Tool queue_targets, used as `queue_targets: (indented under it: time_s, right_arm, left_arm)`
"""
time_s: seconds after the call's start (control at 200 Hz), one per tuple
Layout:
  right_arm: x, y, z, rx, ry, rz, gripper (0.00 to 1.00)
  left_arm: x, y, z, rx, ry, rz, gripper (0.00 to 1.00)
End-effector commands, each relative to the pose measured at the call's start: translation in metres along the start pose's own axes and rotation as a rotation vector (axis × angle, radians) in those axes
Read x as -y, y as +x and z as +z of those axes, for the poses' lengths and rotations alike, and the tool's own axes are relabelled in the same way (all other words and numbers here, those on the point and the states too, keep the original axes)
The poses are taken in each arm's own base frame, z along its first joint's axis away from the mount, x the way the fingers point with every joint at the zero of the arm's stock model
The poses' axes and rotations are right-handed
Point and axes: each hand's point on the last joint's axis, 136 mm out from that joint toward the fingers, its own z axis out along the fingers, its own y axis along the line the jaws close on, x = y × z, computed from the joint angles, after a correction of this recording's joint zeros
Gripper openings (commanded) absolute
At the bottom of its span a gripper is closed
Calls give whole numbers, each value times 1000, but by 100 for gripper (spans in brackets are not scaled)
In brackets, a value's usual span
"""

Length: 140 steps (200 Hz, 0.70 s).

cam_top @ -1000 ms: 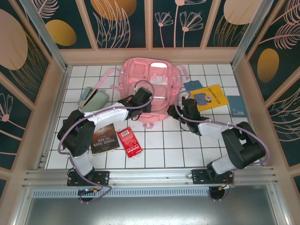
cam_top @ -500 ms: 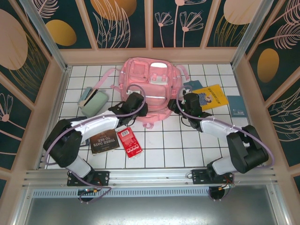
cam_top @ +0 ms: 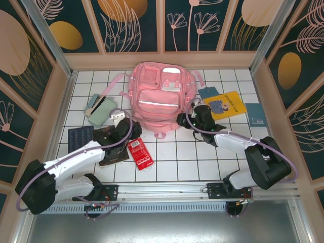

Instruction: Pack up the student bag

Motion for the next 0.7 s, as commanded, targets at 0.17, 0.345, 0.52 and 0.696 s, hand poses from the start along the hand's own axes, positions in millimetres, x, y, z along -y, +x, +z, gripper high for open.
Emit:
queue_targets:
  time_s: [0.17,0.345,0.52,0.696]
  right_arm:
    - [-120,47,39,-139,-247,-147,50]
    - [-174,88,70,-246,-335,-204,50]
    - [-202,116,94,-323,-373,-249,50]
    - [-211,135,116,-380,-374,-259,51]
  left_arm:
    - [-110,-8,-22,115,-346,-207,70]
    - [-150,5,-21,129,-393,-322,66]
    - [-182,31,-12,79,-451,-431,67]
    - [-189,53,-3,23,-454,-478,68]
